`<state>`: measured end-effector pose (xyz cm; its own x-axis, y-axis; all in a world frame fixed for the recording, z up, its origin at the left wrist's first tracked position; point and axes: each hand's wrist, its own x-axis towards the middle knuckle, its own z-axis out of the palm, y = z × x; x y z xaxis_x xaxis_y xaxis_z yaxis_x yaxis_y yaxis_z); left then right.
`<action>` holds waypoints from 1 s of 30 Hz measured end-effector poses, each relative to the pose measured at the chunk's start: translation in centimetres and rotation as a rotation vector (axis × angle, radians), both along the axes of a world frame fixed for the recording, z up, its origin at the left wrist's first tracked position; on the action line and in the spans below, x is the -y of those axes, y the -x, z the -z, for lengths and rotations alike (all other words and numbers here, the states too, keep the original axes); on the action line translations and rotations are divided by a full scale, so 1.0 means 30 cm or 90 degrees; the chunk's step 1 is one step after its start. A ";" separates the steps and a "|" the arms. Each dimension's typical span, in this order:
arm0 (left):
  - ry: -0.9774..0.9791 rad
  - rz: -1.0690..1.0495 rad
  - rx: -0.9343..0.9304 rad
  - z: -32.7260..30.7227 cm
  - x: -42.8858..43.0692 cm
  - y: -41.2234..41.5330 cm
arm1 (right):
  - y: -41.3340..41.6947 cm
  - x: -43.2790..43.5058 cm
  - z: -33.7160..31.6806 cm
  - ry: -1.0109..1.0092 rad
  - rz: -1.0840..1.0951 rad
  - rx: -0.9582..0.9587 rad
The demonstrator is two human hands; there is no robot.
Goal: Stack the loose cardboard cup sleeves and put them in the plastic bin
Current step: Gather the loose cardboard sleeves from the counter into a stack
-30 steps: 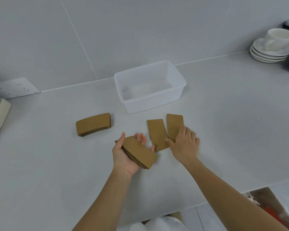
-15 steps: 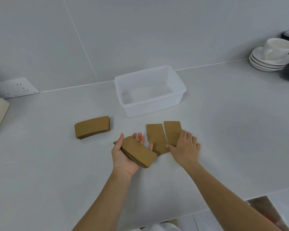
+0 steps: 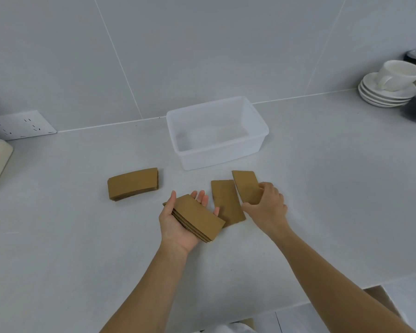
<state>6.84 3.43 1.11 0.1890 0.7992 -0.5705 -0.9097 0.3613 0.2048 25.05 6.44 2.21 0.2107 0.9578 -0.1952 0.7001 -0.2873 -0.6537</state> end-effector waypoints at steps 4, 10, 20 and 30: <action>-0.014 0.000 0.012 -0.009 -0.007 0.007 | 0.058 0.001 -0.075 -0.050 -0.067 -0.150; -0.047 0.017 -0.048 -0.011 -0.002 0.042 | 0.173 0.087 -0.111 -0.023 -0.236 -0.232; -0.082 -0.031 -0.020 -0.009 0.030 0.092 | 0.277 0.143 -0.064 -0.017 -0.367 -0.101; -0.060 -0.030 -0.006 0.018 0.057 0.129 | 0.258 0.106 -0.041 0.011 -0.305 -0.167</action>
<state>2.98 1.73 0.59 0.1455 0.8576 -0.4934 -0.9228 0.2974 0.2448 17.31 3.26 3.44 -0.3064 0.9308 -0.1995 0.5689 0.0111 -0.8223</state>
